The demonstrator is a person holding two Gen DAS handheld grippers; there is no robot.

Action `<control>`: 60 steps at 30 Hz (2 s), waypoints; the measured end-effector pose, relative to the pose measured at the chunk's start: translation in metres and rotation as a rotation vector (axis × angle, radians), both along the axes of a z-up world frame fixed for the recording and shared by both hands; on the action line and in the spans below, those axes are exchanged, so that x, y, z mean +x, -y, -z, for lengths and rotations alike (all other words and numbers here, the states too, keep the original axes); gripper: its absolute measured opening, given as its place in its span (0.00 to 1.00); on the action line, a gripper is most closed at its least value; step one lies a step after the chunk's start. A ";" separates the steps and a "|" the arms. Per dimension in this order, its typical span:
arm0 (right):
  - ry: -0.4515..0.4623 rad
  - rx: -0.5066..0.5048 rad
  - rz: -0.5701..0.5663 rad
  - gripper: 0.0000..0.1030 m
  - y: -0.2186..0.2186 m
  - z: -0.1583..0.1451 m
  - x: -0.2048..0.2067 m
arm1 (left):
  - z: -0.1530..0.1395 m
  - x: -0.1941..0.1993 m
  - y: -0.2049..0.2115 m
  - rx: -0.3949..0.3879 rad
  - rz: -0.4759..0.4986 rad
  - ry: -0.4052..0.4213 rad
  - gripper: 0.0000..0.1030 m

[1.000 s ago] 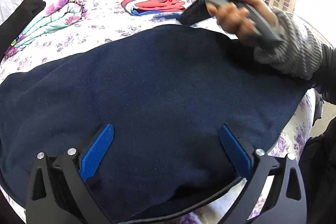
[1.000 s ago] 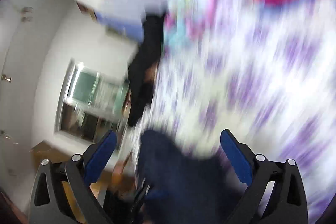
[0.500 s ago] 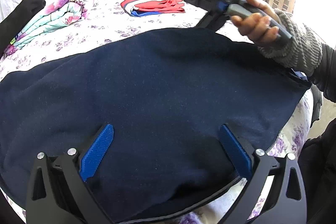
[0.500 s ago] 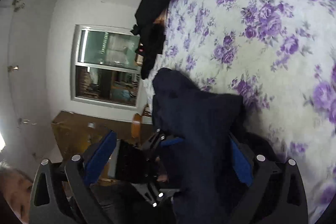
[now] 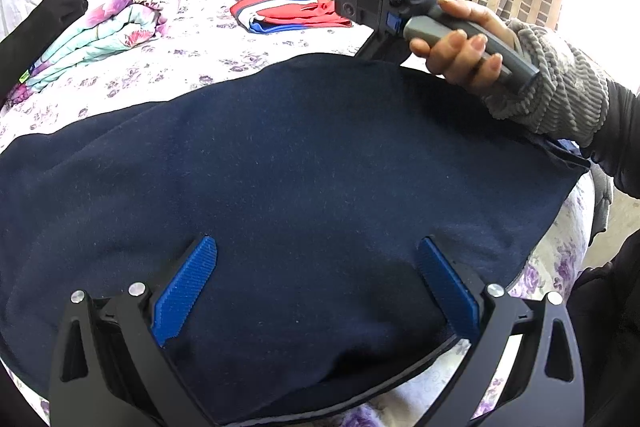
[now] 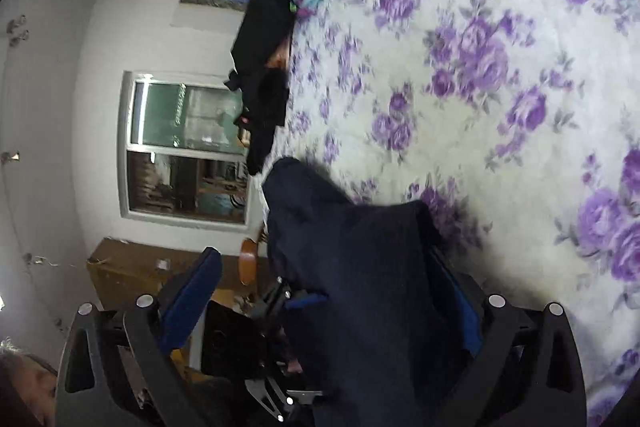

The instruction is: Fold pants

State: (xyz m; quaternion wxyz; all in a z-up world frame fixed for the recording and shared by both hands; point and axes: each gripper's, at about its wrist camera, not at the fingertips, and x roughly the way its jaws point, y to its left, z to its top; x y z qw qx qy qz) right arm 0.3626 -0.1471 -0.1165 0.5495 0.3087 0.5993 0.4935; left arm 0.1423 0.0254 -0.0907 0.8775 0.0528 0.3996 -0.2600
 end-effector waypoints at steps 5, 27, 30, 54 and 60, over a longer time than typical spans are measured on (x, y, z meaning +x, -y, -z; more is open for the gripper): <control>0.106 -0.002 0.169 0.97 0.001 -0.014 0.021 | 0.000 0.000 0.003 0.018 -0.001 0.002 0.96; 0.260 -0.289 0.196 0.88 0.012 -0.024 -0.027 | -0.023 0.129 -0.102 0.303 -0.435 0.016 0.96; 0.413 -0.412 0.231 0.92 0.015 -0.043 -0.044 | -0.021 0.142 -0.131 0.187 -0.471 -0.041 0.96; 0.547 -0.826 0.993 0.96 0.263 -0.090 -0.318 | -0.076 0.043 -0.119 0.105 -0.616 0.132 0.96; 0.536 -0.763 1.118 0.96 0.273 -0.062 -0.381 | -0.062 -0.009 0.001 0.039 -0.350 0.151 0.96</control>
